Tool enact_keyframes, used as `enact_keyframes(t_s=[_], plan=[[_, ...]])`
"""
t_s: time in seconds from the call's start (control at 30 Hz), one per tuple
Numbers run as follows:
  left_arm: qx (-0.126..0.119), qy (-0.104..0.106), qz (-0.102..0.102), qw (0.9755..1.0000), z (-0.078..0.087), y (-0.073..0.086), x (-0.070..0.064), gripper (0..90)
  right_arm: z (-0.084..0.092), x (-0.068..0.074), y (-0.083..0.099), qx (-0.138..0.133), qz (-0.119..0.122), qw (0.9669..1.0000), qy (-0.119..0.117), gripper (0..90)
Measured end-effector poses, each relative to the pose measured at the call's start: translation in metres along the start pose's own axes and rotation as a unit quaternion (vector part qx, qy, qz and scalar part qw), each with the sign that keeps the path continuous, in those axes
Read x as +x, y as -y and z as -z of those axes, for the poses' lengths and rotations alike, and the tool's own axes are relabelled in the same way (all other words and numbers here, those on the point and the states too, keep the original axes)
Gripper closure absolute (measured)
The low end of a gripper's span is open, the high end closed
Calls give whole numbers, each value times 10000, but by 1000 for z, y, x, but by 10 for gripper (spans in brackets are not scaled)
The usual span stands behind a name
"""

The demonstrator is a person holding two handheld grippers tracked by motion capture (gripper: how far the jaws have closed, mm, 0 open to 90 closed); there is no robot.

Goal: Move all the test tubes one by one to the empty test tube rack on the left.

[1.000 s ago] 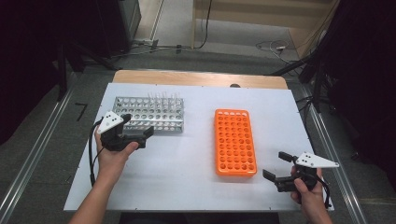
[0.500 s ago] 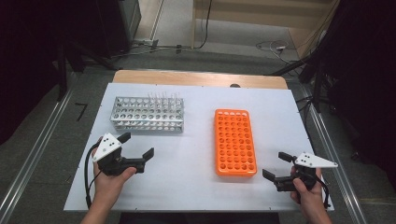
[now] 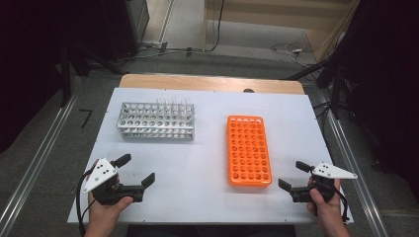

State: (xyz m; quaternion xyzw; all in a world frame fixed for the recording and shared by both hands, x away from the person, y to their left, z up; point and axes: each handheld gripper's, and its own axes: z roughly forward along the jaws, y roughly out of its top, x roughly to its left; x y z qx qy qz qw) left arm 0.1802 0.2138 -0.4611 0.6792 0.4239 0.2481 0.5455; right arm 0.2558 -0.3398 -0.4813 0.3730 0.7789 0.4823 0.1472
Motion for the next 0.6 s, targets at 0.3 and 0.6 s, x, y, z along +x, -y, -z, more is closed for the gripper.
enact_keyframes(t_s=[0.3,0.6], plan=[[36,65,97,9999,-6,2,2,0,2,-4,3,-29,-68,10000,50,0],[34,75,125,9999,-9,2,3,0,3,-6,4,-38,-92,9999,84,0]])
